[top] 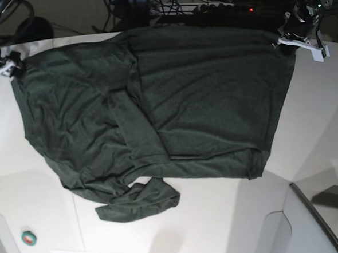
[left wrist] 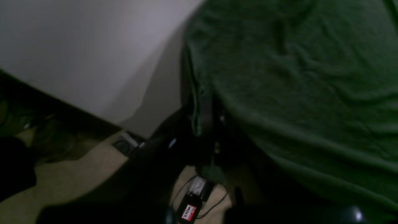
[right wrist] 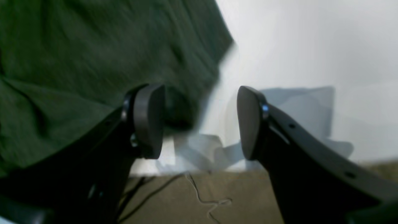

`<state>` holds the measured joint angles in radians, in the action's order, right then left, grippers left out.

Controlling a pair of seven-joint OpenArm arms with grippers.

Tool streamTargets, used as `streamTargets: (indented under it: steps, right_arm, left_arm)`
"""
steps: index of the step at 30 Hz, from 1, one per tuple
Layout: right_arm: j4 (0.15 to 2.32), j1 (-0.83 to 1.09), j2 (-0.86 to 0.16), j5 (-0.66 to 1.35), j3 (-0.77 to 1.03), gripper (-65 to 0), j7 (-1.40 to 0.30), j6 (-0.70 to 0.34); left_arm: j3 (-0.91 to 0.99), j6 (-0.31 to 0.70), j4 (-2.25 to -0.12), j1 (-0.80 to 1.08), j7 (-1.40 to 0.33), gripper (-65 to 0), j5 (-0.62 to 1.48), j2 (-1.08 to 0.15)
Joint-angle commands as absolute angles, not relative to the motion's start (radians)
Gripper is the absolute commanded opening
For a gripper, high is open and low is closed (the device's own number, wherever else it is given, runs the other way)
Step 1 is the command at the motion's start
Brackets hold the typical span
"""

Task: Layout the t-shirt on the table in an organized manner, then fold the t-shirt properly
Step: 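Pull the held shirt edge with both grippers to spread it flat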

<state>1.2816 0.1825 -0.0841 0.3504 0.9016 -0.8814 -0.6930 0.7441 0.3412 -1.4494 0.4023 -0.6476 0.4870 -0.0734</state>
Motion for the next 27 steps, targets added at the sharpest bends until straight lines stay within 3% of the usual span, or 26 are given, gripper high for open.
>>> streamTargets:
  steps: [1, 21, 23, 27]
  right_arm:
    - [1.3, 0.196, -0.068, 0.343, 0.903, -29.9, -0.897, -0.698]
    - [1.388, 0.268, 0.05, 0.341, 0.828, -30.5, -0.946, -0.698]
    - [1.388, 0.268, 0.051, 0.341, 0.828, -36.5, -0.952, -0.698]
    - [1.389, 0.28, 0.05, 0.341, 0.829, -61.1, -0.97, -0.698]
  left_arm:
    - [0.75, 0.343, -1.468, 0.409, -0.631, -65.0, 0.496, -0.088]
    - [0.75, 0.343, -1.469, 0.409, -0.631, -65.0, 0.496, -0.091]
    - [0.75, 0.343, -1.469, 0.409, -0.631, -65.0, 0.496, -0.091]
    - [0.753, 0.343, -1.471, 0.424, -0.631, -65.0, 0.496, -0.093]
